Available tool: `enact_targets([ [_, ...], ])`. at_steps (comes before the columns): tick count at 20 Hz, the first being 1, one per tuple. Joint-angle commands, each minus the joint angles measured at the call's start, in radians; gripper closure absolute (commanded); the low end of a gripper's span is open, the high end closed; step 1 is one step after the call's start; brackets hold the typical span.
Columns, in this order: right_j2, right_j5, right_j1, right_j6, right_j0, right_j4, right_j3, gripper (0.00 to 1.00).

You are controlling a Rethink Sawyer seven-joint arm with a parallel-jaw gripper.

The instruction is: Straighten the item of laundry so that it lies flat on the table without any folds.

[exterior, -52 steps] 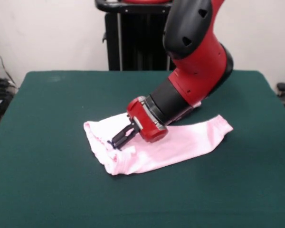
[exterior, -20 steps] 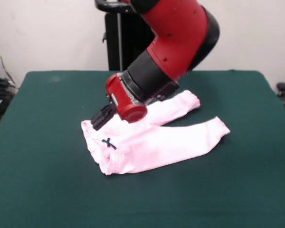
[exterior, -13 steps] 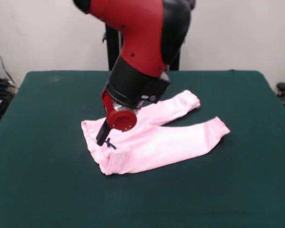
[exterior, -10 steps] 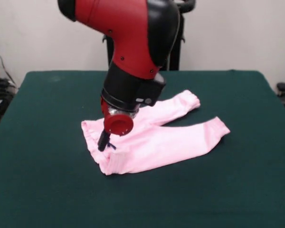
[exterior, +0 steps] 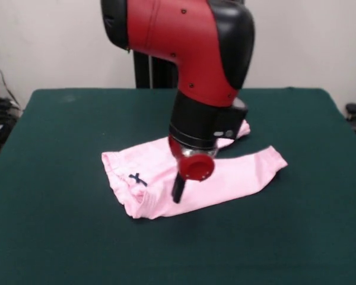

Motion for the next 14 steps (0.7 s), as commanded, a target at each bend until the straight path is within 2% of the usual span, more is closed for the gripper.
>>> enact_targets([
  [1,0.199,0.024,-0.001,0.009,0.051,0.06,0.073,1.0],
  [14,0.228,0.066,-0.012,0.012,0.055,0.06,0.085,1.0],
])
